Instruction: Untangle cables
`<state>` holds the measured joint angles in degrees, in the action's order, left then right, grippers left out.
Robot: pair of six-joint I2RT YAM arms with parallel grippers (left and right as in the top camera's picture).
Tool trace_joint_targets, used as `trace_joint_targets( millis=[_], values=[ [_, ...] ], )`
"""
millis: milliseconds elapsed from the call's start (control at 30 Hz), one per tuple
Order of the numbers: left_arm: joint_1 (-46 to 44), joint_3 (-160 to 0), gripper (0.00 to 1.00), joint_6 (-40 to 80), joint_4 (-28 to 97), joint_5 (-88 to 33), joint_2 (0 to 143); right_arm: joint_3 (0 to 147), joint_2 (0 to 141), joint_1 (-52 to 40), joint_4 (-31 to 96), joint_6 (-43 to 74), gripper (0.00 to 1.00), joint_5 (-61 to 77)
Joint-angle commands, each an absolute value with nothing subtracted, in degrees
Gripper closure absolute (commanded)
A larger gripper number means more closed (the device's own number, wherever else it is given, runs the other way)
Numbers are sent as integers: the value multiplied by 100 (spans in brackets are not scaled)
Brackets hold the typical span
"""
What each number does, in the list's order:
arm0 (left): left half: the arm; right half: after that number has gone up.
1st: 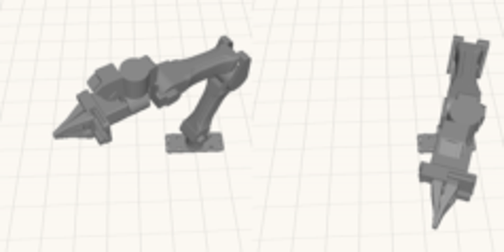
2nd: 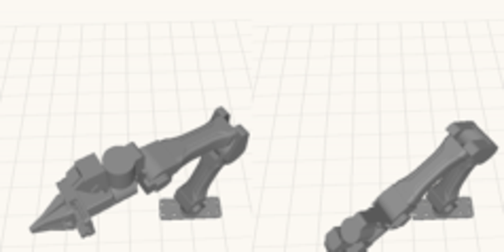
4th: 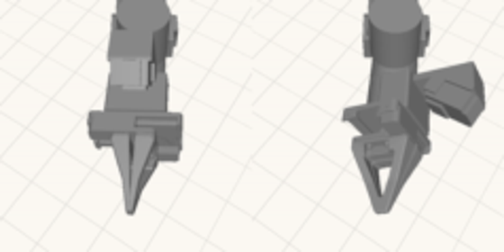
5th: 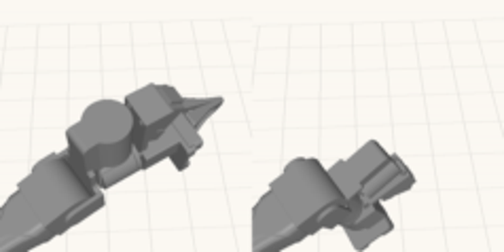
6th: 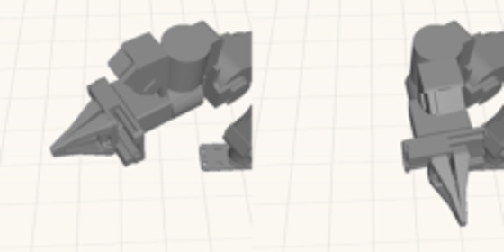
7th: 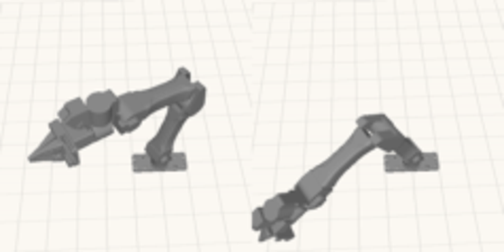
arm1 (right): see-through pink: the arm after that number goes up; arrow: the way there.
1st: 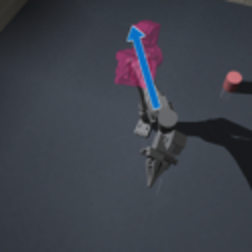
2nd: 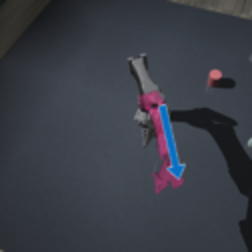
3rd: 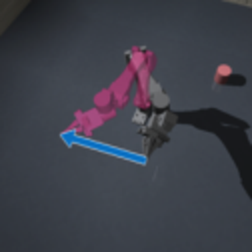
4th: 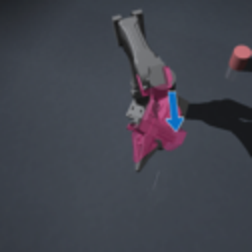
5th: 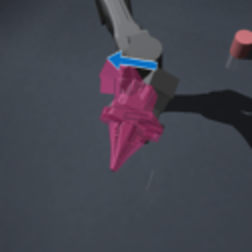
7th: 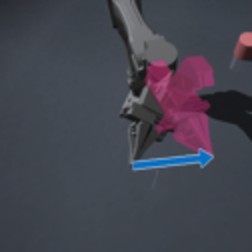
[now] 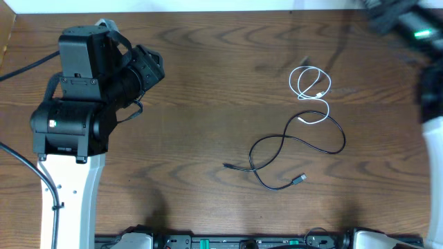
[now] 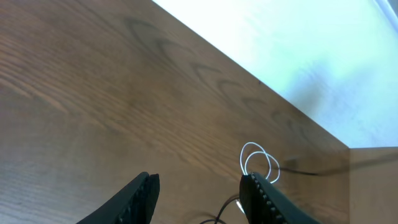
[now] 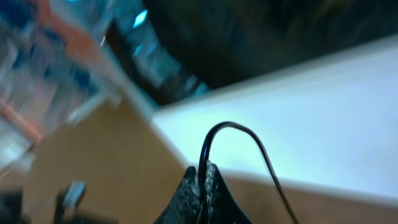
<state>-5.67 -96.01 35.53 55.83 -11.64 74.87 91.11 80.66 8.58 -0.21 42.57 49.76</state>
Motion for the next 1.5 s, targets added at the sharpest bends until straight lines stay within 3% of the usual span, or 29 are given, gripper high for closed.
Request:
trace_joint_targets(
  millis=[0,200,367,767,900,1133,1300,1333,1367,1467],
  values=[
    [-537,-9612,53,3330,5629,-1085,7459,9756,7944,1730,1,4751,99,4930],
    [-537,-9612,53,3315,5640,-1087,7459,10012,8193,3033,5,4873,99,4965],
    [-550,-9612,51,3293,5695,-1109,7459,10014,8864,3548,-1,4856,99,4700],
    [-548,-9612,51,3105,5782,-1107,7459,10138,10744,3634,-316,3485,99,1946],
    [-548,-9612,51,3105,5780,-1107,7470,10689,11242,3634,-268,3203,99,1745],
    [-548,-9612,51,3105,5780,-1107,7487,12267,12086,3590,1107,2080,99,1284],
    [-548,-9612,51,3105,5780,-1107,7487,12497,12567,3463,1986,1009,99,742],
    [-548,-9612,51,3105,5782,-1107,7487,12492,12682,3437,2137,869,97,648],
    [-548,-9612,51,3103,5784,-1107,7487,12492,12779,3413,2252,790,86,585],
    [-548,-9612,51,3065,5784,-1109,7487,12492,12973,3365,2526,718,27,548]
  ],
)
